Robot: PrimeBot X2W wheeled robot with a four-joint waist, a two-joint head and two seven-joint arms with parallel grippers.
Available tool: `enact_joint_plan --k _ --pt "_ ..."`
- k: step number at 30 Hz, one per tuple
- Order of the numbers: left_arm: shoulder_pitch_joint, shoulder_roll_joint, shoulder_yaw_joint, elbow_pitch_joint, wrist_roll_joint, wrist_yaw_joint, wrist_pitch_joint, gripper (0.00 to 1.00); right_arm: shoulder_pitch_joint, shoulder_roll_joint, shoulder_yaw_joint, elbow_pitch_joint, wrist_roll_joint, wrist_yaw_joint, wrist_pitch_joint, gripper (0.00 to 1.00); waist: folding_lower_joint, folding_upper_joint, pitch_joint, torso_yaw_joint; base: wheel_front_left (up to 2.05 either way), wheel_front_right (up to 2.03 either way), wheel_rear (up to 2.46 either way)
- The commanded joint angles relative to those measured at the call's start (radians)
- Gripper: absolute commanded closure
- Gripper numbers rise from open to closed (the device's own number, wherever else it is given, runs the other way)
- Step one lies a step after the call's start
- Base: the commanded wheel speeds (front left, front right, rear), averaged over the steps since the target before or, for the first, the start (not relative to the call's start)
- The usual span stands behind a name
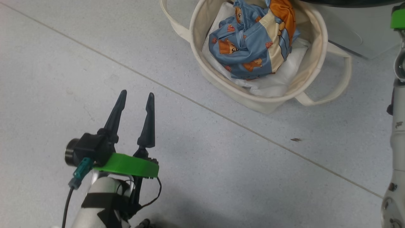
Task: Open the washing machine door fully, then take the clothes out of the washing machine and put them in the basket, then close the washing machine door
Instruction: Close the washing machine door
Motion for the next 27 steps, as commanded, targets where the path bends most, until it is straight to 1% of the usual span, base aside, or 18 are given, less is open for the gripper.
enact_joint_plan --k 1,5,9,14,17,19,23,24,27 --pt "-0.001 0.015 0.035 -0.032 0.000 0.006 -0.006 0.00 -0.034 0.008 0.000 -0.027 0.008 -0.001 -0.004 1.00 -0.0002 0.0000 0.002 0.000 0.00 0.00 0.00" --pt "-0.002 0.015 0.043 -0.029 0.003 0.005 -0.006 0.00 -0.016 0.020 0.009 -0.034 0.026 -0.001 -0.004 1.00 -0.0002 0.0000 -0.012 -0.008 0.00 0.00 0.00" --pt "0.004 0.015 0.052 -0.018 0.014 -0.003 -0.006 0.00 0.051 0.033 0.056 -0.067 0.020 -0.001 -0.004 1.00 -0.0002 0.0000 -0.055 -0.029 0.00 0.00 0.00" --pt "0.015 0.015 0.065 0.003 0.022 -0.017 -0.006 0.00 0.173 0.060 0.113 -0.116 0.022 -0.001 -0.004 1.00 -0.0002 0.0000 -0.144 -0.066 0.00 0.00 0.00" --pt "0.034 0.015 0.076 0.019 0.029 -0.028 -0.006 0.00 0.257 0.069 0.164 -0.148 0.013 -0.001 -0.004 1.00 -0.0002 0.0000 -0.206 -0.096 0.00 0.00 0.00" --pt "0.047 0.015 0.077 0.025 0.034 -0.044 -0.006 0.00 0.315 0.077 0.198 -0.169 0.012 -0.001 -0.004 1.00 -0.0002 0.0000 -0.245 -0.116 0.00 0.00 0.00" --pt "0.081 0.015 0.092 -0.030 0.022 -0.077 -0.006 0.00 0.433 0.089 0.256 -0.219 0.001 -0.001 -0.004 1.00 -0.0002 0.0000 -0.309 -0.160 0.00 0.00 0.00" --pt "0.105 0.015 0.097 -0.044 0.026 -0.088 -0.006 0.00 0.493 0.094 0.280 -0.245 -0.014 -0.001 -0.004 1.00 -0.0002 0.0000 -0.335 -0.182 0.00 0.00 0.00" --pt "0.134 0.020 0.102 -0.046 0.059 -0.099 -0.006 0.00 0.575 0.102 0.297 -0.285 -0.048 -0.001 -0.004 1.00 -0.0002 0.0000 -0.362 -0.215 0.00 0.00 0.00"
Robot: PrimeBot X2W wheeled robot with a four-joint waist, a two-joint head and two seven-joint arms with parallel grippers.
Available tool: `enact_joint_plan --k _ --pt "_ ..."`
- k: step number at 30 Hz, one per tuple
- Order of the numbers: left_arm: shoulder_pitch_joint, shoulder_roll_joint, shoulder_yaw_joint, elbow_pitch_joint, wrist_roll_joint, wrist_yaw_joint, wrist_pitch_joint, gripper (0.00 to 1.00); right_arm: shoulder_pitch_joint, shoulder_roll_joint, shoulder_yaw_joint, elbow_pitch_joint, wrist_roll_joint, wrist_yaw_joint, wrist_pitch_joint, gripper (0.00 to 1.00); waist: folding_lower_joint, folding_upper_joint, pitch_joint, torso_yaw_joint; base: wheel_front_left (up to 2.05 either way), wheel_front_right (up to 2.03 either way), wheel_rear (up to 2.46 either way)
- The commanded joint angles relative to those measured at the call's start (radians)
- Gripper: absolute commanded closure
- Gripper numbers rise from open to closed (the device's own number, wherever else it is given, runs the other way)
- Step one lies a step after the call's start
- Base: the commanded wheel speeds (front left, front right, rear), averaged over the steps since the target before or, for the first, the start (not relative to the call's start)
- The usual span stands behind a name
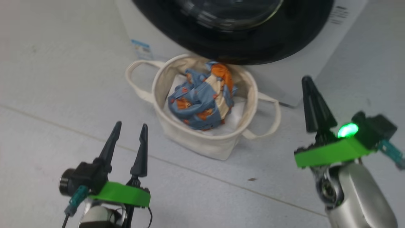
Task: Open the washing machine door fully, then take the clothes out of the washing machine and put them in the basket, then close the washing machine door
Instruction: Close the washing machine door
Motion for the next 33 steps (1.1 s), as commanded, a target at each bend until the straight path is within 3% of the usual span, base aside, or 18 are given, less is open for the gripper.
enact_joint_plan --k 1,10,11,12,13,21,33 --pt "0.007 0.018 0.038 -0.035 0.022 -0.006 -0.006 0.00 0.029 0.022 0.015 -0.059 -0.017 0.000 -0.004 1.00 0.0000 -0.0001 -0.050 -0.058 0.00 0.00 0.00" --pt "0.042 0.025 0.066 -0.066 0.050 -0.025 -0.006 0.00 0.213 0.056 -0.079 -0.181 -0.099 0.000 -0.004 1.00 0.0000 -0.0001 -0.068 -0.139 0.00 0.00 0.00" --pt "0.045 0.025 0.071 -0.066 0.048 -0.027 -0.006 0.00 0.230 0.059 -0.090 -0.181 -0.106 0.000 -0.004 0.86 0.0000 -0.0001 -0.072 -0.147 0.00 0.00 0.00" --pt "0.049 0.024 0.075 -0.071 0.046 -0.028 -0.006 0.00 0.247 0.062 -0.102 -0.181 -0.117 0.000 -0.004 0.14 0.0000 -0.0001 -0.077 -0.155 0.00 0.00 0.00" --pt "0.054 0.024 0.080 -0.075 0.044 -0.029 -0.006 0.00 0.262 0.065 -0.112 -0.181 -0.124 0.000 -0.004 0.00 0.0000 -0.0001 -0.082 -0.162 0.00 0.00 0.00" --pt "0.093 0.020 0.119 -0.073 0.061 -0.033 -0.006 0.00 0.334 0.073 -0.164 -0.184 -0.148 0.000 -0.004 0.00 0.0000 -0.0001 -0.118 -0.207 0.00 0.00 0.00" --pt "0.108 0.016 0.148 -0.035 0.067 -0.034 -0.006 0.00 0.355 0.074 -0.179 -0.167 -0.135 0.000 -0.004 0.00 0.0000 -0.0001 -0.160 -0.215 0.00 0.00 0.00"
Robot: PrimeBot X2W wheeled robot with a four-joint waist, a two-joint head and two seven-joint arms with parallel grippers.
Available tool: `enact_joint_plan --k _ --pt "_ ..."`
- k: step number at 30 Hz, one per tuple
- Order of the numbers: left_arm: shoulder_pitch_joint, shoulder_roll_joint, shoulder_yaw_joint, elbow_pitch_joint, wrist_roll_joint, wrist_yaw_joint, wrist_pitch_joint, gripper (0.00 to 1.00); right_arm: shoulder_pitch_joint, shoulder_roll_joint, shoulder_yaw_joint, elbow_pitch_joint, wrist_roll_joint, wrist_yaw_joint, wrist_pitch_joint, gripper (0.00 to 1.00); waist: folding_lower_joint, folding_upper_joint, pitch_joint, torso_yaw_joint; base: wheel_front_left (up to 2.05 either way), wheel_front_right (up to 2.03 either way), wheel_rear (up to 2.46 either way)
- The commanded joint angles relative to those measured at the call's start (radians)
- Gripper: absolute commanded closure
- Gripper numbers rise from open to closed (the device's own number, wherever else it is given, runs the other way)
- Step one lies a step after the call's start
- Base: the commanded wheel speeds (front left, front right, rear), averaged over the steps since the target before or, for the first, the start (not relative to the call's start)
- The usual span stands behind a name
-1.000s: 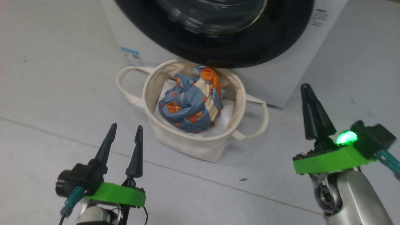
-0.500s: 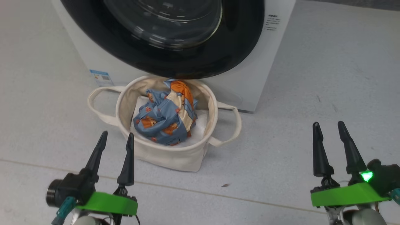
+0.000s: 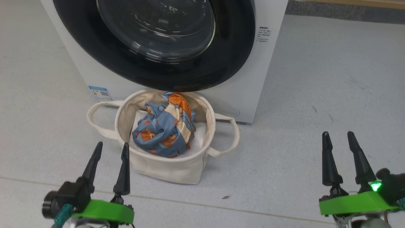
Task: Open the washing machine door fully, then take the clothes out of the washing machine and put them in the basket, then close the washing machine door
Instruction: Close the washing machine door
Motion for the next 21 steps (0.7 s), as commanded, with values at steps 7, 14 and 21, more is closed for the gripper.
enact_joint_plan --k 7,14,21 --pt "0.001 0.008 0.038 -0.024 0.019 -0.005 -0.006 0.00 -0.007 0.000 0.016 -0.030 0.004 0.000 -0.004 0.00 0.0000 -0.0001 -0.017 0.003 0.00 0.00 0.00" --pt "0.015 0.008 0.039 -0.026 0.021 -0.005 -0.006 0.00 -0.004 0.000 0.013 -0.020 0.007 0.000 -0.004 0.00 0.0000 -0.0001 -0.026 -0.003 0.00 0.00 0.00" --pt "0.027 0.007 0.038 -0.029 0.018 -0.005 -0.006 0.00 0.001 0.000 0.000 -0.008 0.004 0.000 -0.004 0.00 0.0000 -0.0001 -0.039 -0.008 0.00 0.00 0.00"
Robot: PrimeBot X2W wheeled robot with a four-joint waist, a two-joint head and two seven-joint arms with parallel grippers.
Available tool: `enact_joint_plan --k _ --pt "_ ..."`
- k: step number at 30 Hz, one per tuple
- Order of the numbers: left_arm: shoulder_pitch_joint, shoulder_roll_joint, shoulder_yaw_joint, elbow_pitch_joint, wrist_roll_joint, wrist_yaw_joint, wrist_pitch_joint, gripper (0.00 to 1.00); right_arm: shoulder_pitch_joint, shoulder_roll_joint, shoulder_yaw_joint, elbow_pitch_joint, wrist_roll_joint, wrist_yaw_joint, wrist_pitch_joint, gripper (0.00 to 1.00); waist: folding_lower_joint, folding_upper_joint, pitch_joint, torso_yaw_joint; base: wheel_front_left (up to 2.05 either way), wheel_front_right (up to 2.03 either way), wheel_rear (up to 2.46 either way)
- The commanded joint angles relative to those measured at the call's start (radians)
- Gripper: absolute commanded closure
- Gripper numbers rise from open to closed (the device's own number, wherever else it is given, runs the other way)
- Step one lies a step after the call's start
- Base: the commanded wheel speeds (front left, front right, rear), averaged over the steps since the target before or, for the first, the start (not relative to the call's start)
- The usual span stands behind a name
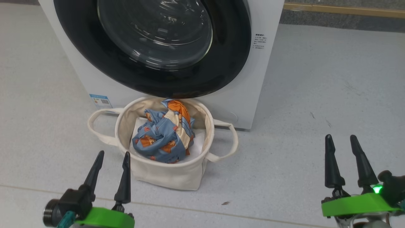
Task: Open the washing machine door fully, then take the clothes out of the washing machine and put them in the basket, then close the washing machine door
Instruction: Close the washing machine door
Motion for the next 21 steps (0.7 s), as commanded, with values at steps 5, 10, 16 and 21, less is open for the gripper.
enact_joint_plan --k 5,10,16,21 --pt "-0.001 0.008 0.042 -0.033 0.000 -0.005 -0.006 0.00 -0.001 -0.004 0.019 -0.024 0.002 0.000 -0.004 0.00 0.0000 -0.0001 -0.011 -0.005 0.00 0.00 0.00" --pt "-0.004 0.008 0.041 -0.030 0.003 -0.005 -0.006 0.00 -0.006 -0.004 0.018 -0.019 0.008 0.000 -0.004 0.00 0.0000 -0.0001 -0.013 -0.008 0.00 0.00 0.00" --pt "0.001 0.008 0.045 -0.021 0.003 -0.005 -0.006 0.00 -0.003 -0.004 0.021 -0.011 0.012 0.000 -0.004 0.00 0.0000 -0.0001 -0.025 -0.011 0.00 0.00 0.00" --pt "0.003 0.008 0.040 -0.017 0.002 -0.005 -0.006 0.00 -0.003 -0.004 0.018 -0.010 0.013 0.000 -0.004 0.00 0.0000 -0.0001 -0.031 -0.010 0.00 0.00 0.00"
